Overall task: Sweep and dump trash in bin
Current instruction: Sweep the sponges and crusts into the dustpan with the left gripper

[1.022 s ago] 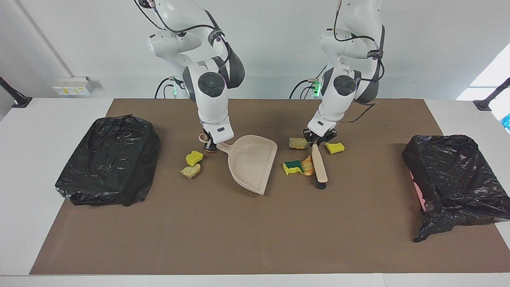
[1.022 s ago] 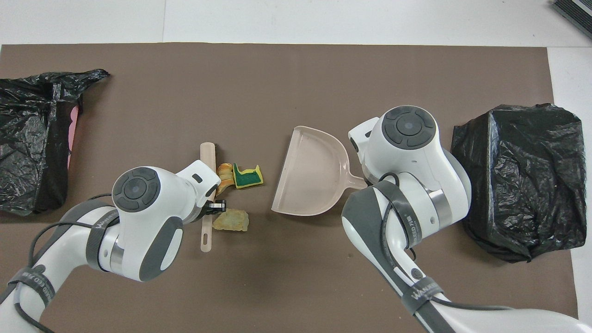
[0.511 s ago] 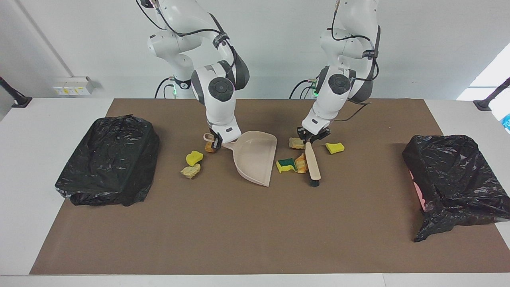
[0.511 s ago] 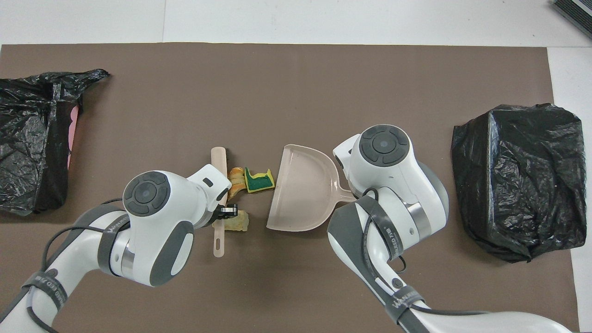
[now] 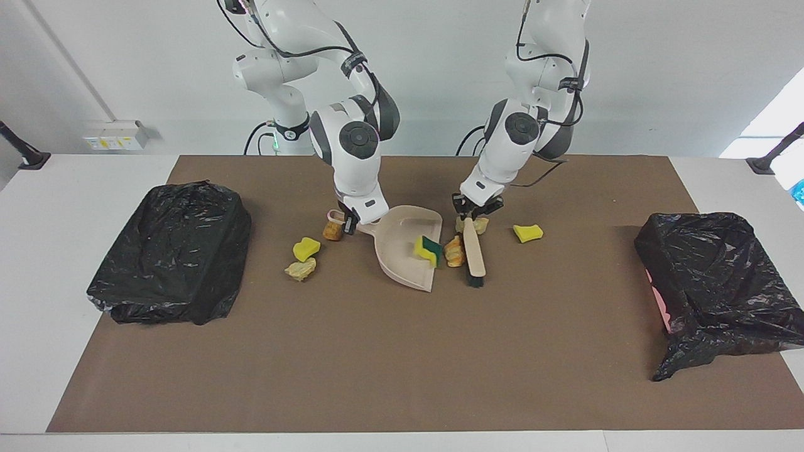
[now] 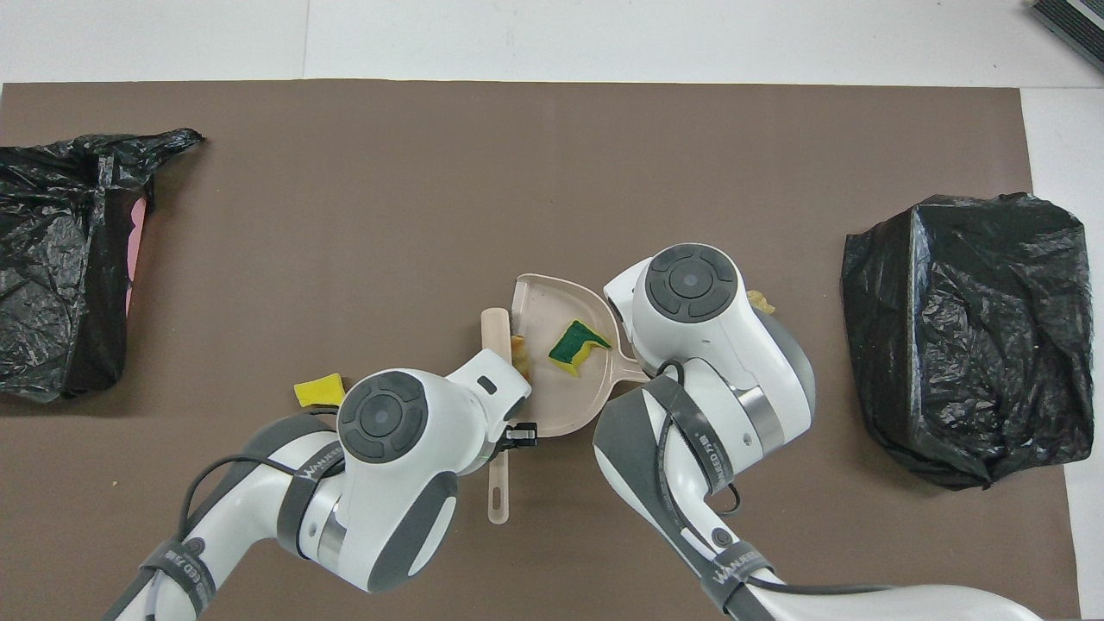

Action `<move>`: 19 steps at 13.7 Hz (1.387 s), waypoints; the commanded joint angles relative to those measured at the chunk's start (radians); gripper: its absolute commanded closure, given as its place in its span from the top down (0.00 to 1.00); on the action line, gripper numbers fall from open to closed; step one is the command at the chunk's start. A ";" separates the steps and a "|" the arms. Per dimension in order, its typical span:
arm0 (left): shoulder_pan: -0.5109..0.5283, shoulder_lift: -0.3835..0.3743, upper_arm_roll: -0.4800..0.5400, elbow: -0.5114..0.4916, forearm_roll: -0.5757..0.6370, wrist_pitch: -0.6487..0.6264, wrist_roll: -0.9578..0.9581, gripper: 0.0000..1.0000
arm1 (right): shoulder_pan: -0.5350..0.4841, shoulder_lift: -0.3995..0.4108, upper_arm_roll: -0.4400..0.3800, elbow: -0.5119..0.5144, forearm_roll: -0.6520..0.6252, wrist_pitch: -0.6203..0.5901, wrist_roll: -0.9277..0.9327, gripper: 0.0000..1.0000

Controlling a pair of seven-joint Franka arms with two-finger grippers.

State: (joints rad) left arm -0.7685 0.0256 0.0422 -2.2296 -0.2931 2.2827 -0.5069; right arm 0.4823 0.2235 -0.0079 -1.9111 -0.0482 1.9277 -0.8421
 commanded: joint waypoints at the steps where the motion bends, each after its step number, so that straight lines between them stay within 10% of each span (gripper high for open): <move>1: -0.012 0.019 0.019 0.030 -0.021 -0.002 -0.039 0.00 | -0.002 0.022 0.006 0.024 0.007 0.011 0.006 0.00; 11: 0.067 -0.015 0.041 0.094 0.313 -0.331 -0.554 0.00 | 0.008 0.042 0.006 0.007 0.005 0.154 -0.063 0.00; 19: 0.193 -0.073 0.041 0.036 0.373 -0.582 -0.608 0.00 | 0.038 0.027 0.006 0.030 -0.013 0.025 -0.078 0.00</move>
State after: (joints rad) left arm -0.6183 -0.0102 0.0898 -2.1448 0.0597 1.7128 -1.1237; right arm 0.5310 0.2576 -0.0044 -1.8970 -0.0492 1.9901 -0.8915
